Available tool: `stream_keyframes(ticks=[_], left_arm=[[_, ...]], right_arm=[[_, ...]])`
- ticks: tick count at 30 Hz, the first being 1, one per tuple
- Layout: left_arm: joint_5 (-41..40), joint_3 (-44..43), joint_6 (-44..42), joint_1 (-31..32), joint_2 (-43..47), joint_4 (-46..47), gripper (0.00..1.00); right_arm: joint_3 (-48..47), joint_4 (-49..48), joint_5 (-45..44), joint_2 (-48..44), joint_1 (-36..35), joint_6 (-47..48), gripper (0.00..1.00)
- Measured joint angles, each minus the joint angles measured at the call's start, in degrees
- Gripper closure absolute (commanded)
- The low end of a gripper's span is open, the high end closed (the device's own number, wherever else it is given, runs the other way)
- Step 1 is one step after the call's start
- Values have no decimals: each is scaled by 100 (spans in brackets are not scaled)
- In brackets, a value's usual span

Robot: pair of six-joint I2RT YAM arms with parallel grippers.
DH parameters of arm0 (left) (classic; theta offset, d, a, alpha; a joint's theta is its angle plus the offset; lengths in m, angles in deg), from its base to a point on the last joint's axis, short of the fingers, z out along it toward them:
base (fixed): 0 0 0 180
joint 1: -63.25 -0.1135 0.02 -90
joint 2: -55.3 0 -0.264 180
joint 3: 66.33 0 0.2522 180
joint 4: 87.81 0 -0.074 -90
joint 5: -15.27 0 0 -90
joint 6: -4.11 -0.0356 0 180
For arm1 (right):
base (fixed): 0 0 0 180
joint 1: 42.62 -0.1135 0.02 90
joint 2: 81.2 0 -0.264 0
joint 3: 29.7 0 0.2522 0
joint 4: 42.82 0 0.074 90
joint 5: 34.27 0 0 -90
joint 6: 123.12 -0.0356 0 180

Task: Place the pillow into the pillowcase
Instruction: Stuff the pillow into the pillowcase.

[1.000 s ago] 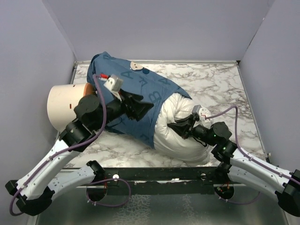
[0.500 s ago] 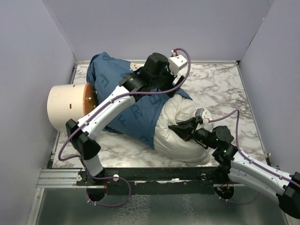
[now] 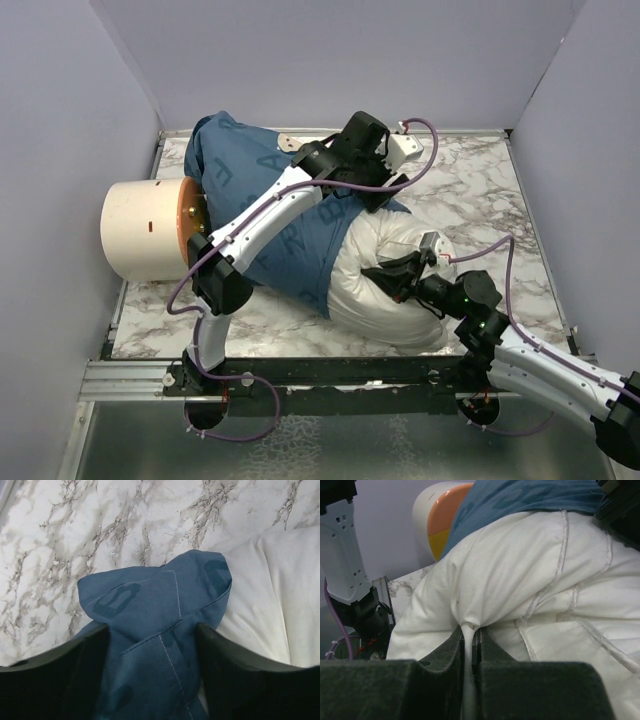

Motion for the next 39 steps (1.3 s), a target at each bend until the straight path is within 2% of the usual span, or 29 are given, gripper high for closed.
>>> stream_keyframes(ticks=[1,3,4,10,14,15,16,17,20,23,25,27,31,34,37,39], left_arm=[[-9,-26,4,0,-28,-59,57],[-50,-94,-15,0,-70,-142,95],[-107,-162,-7,0,-105,-190,100],[-219,-778,337,17,-304,-437,100],[201,-909,1029,-57,-229,-166,100],[874,-361,1937,-83,131,654,100],[874,-361,1937,-83,131,654,100],[1012,-92,2271,-52,264,1128,100],[1237,1622,3279,66,1075,2791,100],[1145,2787,3982,142,1665,4103,100],[994,3364,4266,149,1934,4719,100],[826,3742,4406,170,2103,5132,100],[481,4216,4444,157,2465,5493,100],[463,4538,4518,-98,2730,5628,100],[754,4905,4798,-564,2848,5993,100],[911,5108,4962,-811,2839,6199,100]], right_arm=[[0,9,-4,-9,0,0,99],[0,20,-17,-20,0,-2,99],[2,28,-24,-28,0,-7,99],[-2,127,-153,-76,0,-42,99],[-85,289,-573,-79,-39,-219,99],[-352,595,-1272,-57,-101,-369,99],[-352,595,-1272,-57,-101,-369,99],[-426,612,-1355,0,-101,-328,99],[-1530,732,-1631,1185,96,-92,99],[-1843,638,-1222,1816,654,-184,99],[-1851,549,-758,2052,1222,-291,99],[-1904,562,-468,2162,1456,-247,96],[-1853,675,109,2133,1582,-4,67],[-1709,874,660,1829,1613,190,48],[-1690,1349,1062,1126,1687,299,32],[-1729,1700,1158,516,1738,321,25]])
